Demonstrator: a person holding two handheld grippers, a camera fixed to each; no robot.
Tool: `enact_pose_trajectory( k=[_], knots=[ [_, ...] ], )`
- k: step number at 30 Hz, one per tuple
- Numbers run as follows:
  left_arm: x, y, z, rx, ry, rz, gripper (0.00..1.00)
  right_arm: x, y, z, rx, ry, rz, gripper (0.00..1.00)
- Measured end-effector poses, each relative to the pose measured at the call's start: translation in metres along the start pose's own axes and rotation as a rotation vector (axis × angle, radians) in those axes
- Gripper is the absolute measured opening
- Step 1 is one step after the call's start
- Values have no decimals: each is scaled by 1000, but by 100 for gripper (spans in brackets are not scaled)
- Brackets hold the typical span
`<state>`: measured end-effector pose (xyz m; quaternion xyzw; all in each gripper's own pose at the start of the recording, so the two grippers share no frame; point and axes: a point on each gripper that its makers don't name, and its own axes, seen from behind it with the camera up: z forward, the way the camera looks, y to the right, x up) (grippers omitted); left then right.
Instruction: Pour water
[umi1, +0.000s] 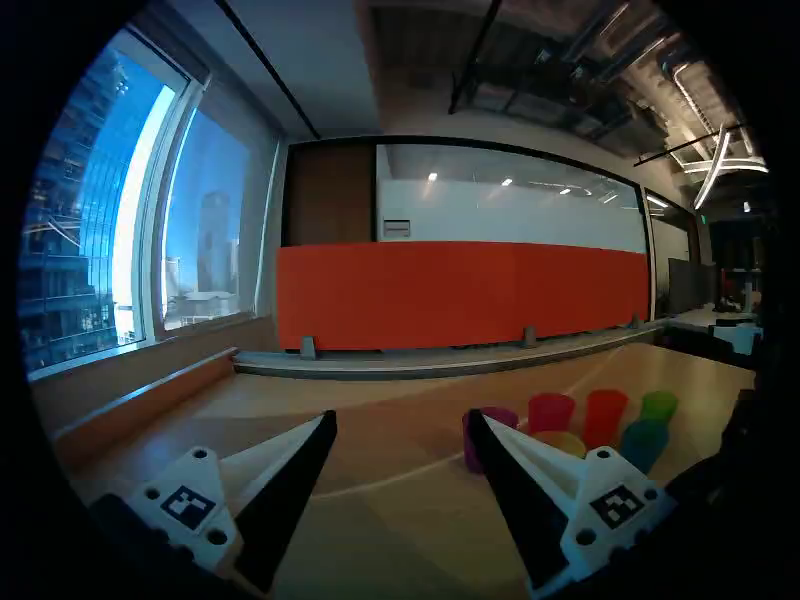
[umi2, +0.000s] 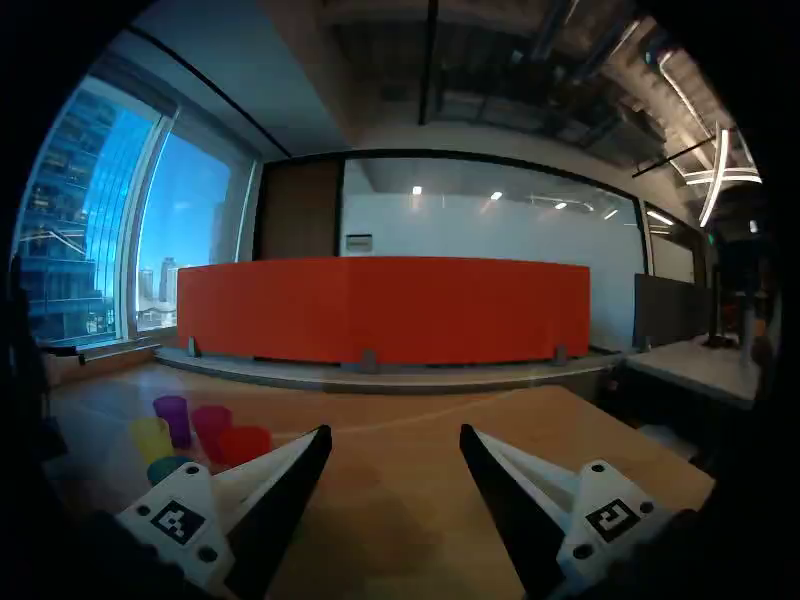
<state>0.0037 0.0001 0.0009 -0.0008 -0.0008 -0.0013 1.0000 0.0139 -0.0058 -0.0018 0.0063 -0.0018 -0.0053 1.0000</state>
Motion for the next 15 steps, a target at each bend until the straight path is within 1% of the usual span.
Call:
enact_pose_trajectory(
  k=[2,5,8,15],
  knots=[
    [7,0,2,-3,-3,-5,97,9,-2,0,9,-5,-7,99],
    [22,3,3,-22,-9,-16,97,23,-2,1,17,-13,-13,99],
    [41,6,5,-41,-10,-16,97,38,1,4,18,-24,-16,99],
    [80,9,11,-61,-11,1,97,84,1,10,43,-10,-21,99]
  ],
)
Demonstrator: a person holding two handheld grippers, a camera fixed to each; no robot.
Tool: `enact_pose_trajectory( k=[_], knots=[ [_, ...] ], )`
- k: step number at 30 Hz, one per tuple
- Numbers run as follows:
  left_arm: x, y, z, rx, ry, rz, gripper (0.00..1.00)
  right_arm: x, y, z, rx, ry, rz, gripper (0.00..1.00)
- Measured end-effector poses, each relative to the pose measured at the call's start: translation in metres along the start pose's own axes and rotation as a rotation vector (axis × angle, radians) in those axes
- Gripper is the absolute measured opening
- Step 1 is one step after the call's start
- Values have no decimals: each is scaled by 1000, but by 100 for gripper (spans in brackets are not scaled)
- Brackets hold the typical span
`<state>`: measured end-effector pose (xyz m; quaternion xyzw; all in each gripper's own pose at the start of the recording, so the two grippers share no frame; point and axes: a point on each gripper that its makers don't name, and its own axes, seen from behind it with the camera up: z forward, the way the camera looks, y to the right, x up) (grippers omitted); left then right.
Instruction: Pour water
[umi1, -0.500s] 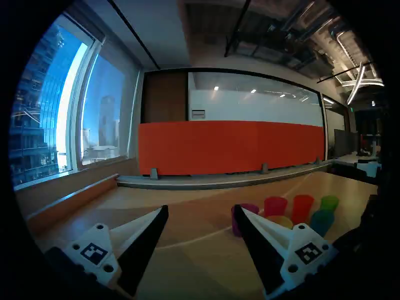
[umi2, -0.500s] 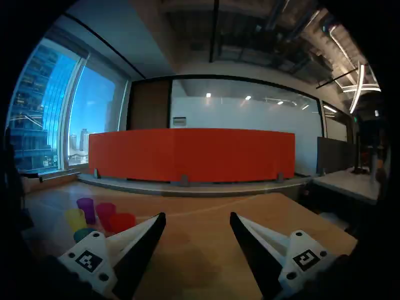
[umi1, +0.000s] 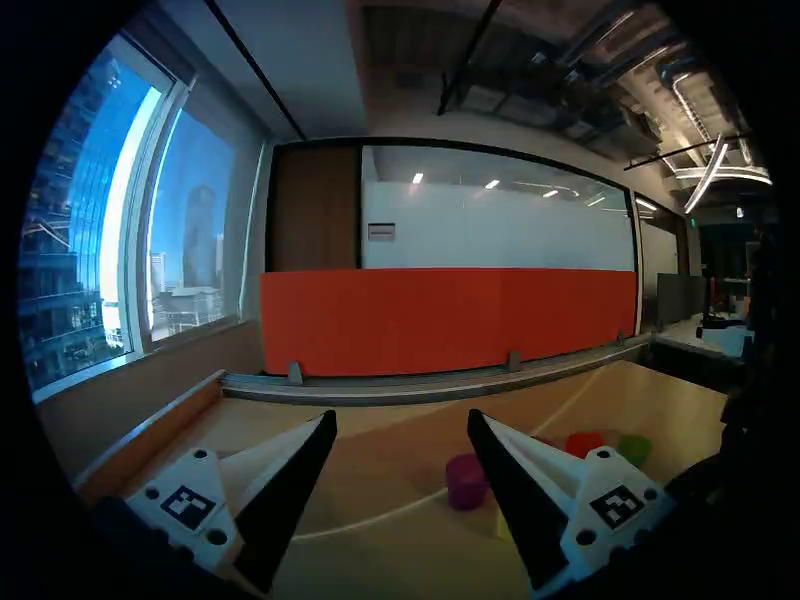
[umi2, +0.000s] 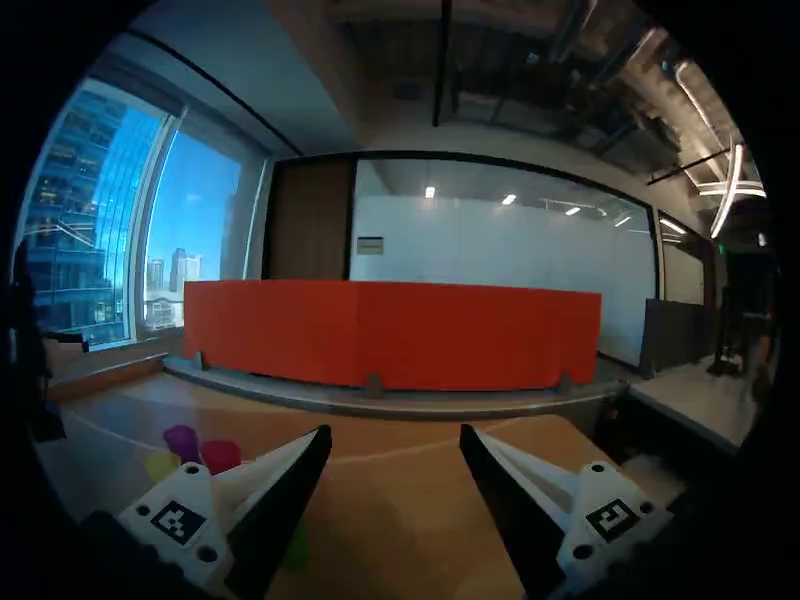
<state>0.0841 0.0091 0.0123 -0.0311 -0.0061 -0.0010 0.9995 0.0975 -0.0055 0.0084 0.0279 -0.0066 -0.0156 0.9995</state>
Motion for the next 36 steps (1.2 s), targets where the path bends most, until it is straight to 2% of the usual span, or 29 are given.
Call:
enact_pose_trajectory(
  k=[9,17,23,36],
  knots=[
    [40,10,7,-56,-11,-28,97,51,-8,5,59,9,-3,99],
    [60,21,12,-106,-27,-41,97,68,-14,5,100,10,12,99],
    [66,43,11,-203,-25,-48,97,64,-21,3,161,-3,29,99],
    [78,98,-3,-451,-18,-76,97,82,-60,-20,415,16,41,99]
  ],
)
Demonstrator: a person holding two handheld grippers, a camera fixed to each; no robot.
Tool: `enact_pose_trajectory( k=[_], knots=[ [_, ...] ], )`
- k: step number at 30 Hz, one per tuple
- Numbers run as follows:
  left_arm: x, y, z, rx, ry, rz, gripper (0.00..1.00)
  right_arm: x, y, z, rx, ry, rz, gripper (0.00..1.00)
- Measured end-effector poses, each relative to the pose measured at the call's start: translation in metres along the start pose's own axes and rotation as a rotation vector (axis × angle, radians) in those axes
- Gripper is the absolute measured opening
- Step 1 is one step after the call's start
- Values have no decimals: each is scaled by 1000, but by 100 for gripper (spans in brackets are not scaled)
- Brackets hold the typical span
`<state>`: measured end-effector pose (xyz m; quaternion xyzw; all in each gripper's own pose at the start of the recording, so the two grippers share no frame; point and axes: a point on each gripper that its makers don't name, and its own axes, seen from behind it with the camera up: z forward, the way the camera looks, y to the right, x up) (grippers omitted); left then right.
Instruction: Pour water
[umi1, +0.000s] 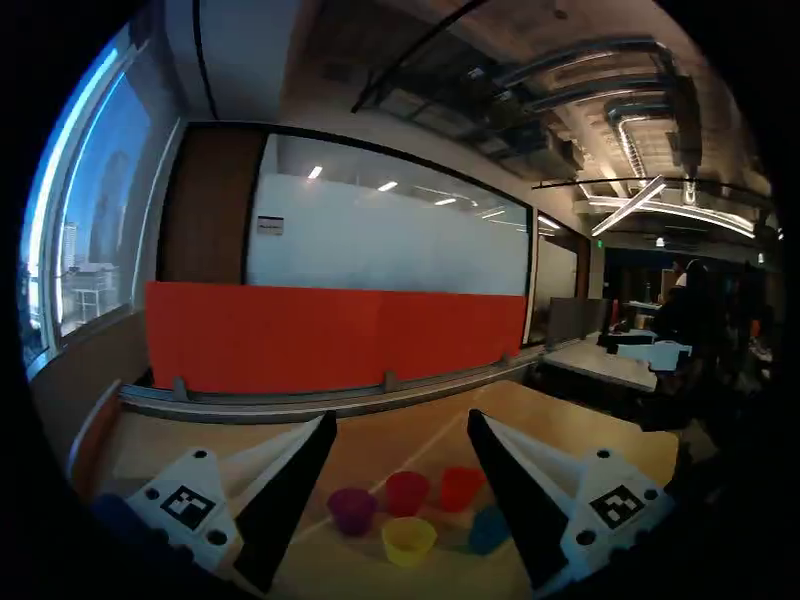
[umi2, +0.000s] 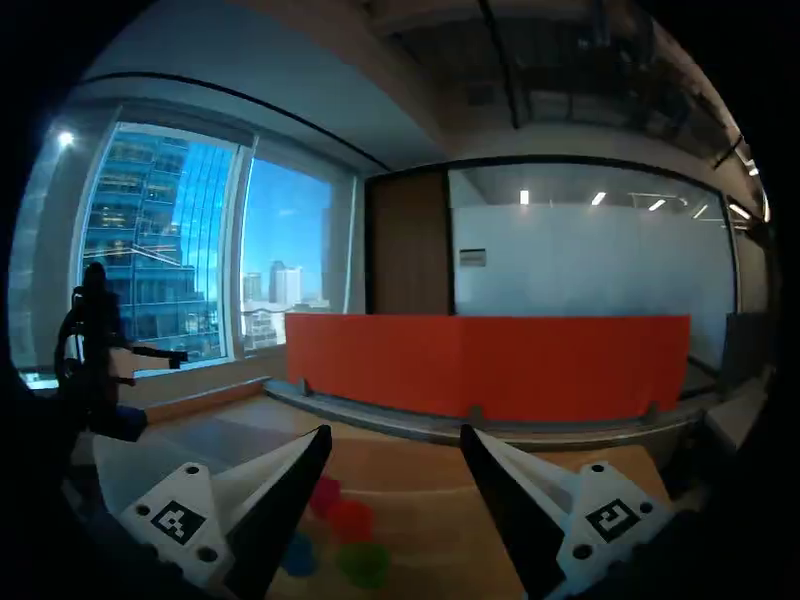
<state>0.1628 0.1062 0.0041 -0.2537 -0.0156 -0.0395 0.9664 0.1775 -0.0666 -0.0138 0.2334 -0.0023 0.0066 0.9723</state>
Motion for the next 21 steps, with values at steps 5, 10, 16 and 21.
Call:
enact_pose_trajectory(
  k=[5,10,16,21],
  knots=[
    [5,28,1,-115,4,-3,97,8,-19,-6,102,5,15,99],
    [6,51,2,-196,5,3,97,7,-25,-9,141,-10,8,99],
    [7,67,2,-257,0,18,97,2,-30,-9,159,-34,-21,99],
    [0,74,2,-288,-27,23,97,-5,-32,-11,174,-66,-36,99]
  ],
)
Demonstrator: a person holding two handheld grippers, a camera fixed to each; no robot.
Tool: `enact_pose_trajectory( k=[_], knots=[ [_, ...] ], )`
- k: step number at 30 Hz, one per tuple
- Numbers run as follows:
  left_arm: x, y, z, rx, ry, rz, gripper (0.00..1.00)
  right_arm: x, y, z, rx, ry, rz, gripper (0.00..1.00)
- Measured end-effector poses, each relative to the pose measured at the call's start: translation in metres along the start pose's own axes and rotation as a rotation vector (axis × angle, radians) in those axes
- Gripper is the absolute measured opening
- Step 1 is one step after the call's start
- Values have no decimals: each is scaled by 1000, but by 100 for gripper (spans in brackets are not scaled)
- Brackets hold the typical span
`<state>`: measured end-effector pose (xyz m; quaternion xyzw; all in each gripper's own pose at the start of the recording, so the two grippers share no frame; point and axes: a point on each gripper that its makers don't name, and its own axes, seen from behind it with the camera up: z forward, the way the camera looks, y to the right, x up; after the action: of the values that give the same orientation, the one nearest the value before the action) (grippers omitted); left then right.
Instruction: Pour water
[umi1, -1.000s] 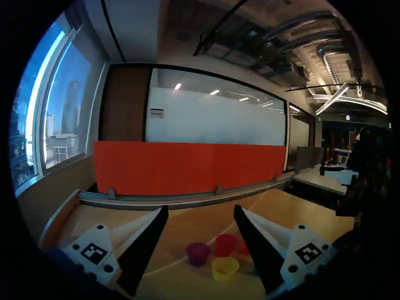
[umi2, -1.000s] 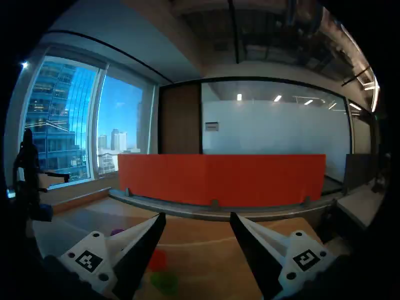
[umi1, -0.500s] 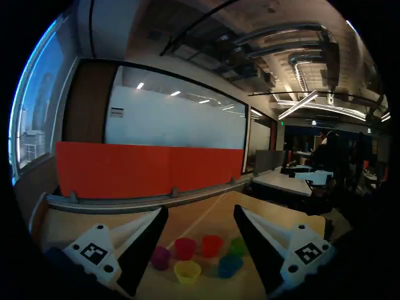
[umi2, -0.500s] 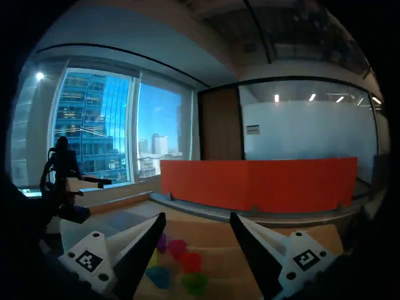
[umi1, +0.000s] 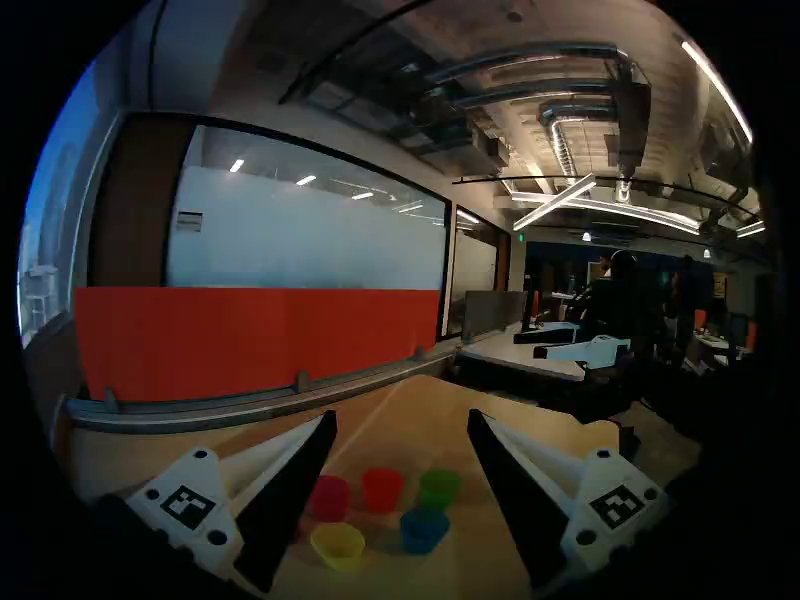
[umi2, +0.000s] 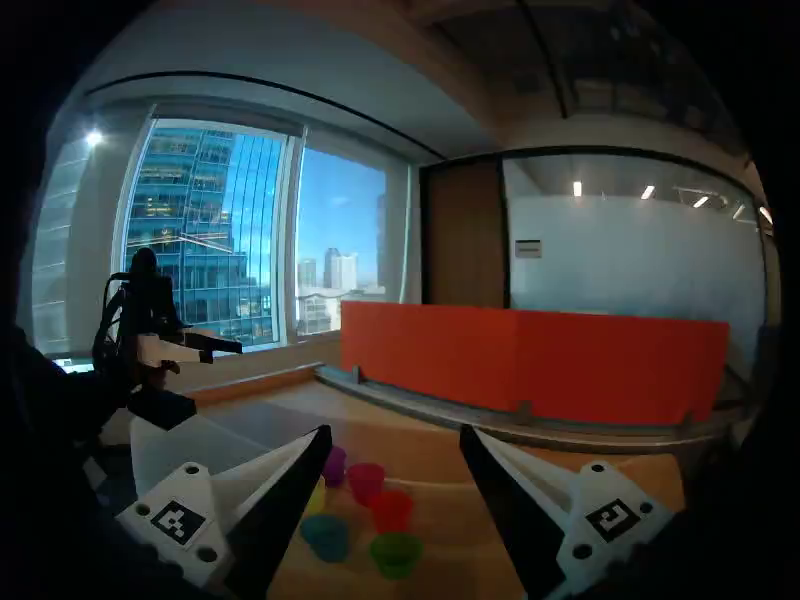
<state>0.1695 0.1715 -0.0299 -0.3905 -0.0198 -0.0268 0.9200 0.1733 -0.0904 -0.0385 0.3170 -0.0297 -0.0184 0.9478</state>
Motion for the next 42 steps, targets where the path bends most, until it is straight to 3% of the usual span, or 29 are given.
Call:
enact_pose_trajectory(
  k=[20,29,42],
  knots=[
    [-46,12,6,-71,-135,85,98,-42,-6,-4,53,-167,-58,99],
    [-73,10,11,-62,-171,114,97,-67,-7,-2,64,-216,-87,99],
    [-121,22,21,-97,-240,140,97,-110,3,-3,57,-288,-68,99]
  ],
)
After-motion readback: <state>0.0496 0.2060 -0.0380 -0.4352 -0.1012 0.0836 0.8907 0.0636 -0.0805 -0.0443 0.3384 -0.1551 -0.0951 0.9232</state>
